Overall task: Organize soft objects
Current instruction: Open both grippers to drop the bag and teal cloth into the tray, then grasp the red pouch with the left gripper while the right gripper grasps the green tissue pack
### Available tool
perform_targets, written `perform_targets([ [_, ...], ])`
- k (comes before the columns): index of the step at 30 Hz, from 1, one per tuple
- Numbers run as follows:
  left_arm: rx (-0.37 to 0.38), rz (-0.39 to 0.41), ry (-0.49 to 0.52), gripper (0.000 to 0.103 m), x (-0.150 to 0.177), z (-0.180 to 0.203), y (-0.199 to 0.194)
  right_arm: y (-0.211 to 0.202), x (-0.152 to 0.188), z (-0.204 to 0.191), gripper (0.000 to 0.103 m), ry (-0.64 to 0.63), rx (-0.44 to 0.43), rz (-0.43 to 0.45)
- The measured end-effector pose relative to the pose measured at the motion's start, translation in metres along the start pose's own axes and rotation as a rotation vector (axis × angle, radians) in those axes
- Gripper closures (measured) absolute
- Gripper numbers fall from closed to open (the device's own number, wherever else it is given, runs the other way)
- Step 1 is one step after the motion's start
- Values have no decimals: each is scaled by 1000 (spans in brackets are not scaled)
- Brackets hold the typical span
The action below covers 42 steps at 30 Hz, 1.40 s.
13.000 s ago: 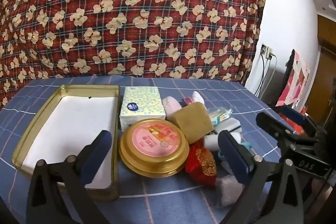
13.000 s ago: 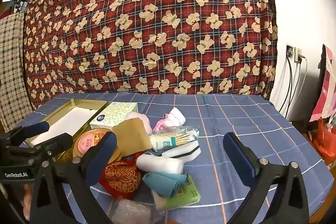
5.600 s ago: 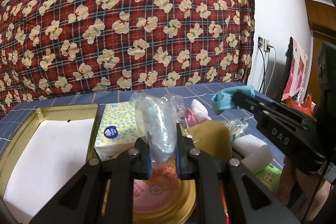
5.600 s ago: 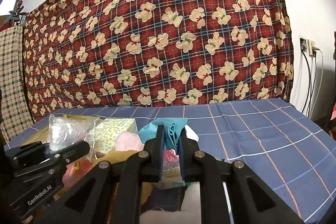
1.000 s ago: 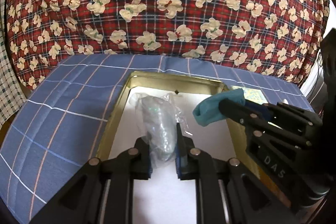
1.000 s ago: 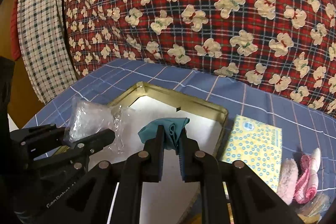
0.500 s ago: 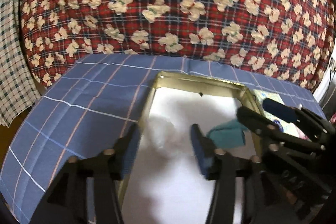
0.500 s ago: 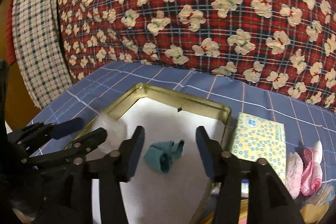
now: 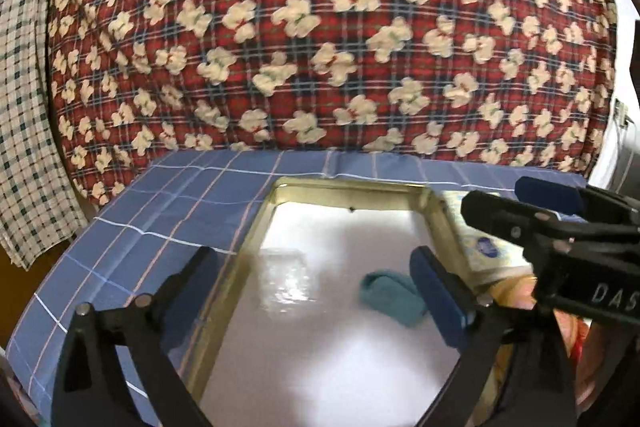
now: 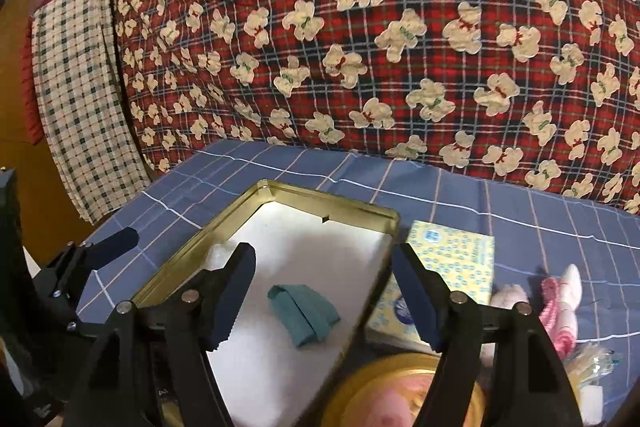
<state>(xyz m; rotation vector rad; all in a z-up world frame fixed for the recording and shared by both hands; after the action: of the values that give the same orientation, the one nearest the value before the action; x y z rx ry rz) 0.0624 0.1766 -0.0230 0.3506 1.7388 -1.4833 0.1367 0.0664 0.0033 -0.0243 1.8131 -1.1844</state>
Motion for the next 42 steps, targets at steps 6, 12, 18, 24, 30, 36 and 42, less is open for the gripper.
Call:
perform_targets([
  [6, 77, 29, 17, 3, 10, 28, -17, -43, 20, 39, 30, 5, 20, 37],
  [12, 164, 48, 59, 3, 32, 68, -34, -87, 61, 93, 29, 79, 69, 65],
  [18, 218, 57, 179, 3, 61, 123, -48, -116, 131, 142, 27, 196, 150, 80],
  [24, 241, 38, 286, 3, 83, 169, -51, -115, 185, 172, 27, 280, 195, 34],
  [30, 241, 15, 339, 3, 94, 193, -46, -97, 205, 180, 27, 321, 164, -16],
  [36, 228, -2, 333, 4, 98, 193, -39, -80, 213, 172, 27, 294, 152, -67],
  [42, 230, -13, 335, 6, 102, 194, -35, -70, 213, 168, 27, 288, 138, -87],
])
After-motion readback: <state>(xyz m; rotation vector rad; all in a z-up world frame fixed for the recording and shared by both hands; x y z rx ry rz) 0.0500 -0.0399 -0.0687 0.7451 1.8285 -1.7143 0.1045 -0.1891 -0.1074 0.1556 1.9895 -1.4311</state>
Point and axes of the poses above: each gripper's, at about its wrist camera, not at the fingertips, and y roughly the way its jaws point, z to its right, x to its underside, the point moved 4 cm from there along y, roughly the way its jaws point, and after that the axes turned 14 degrees about -z, right-handed, at the moved point
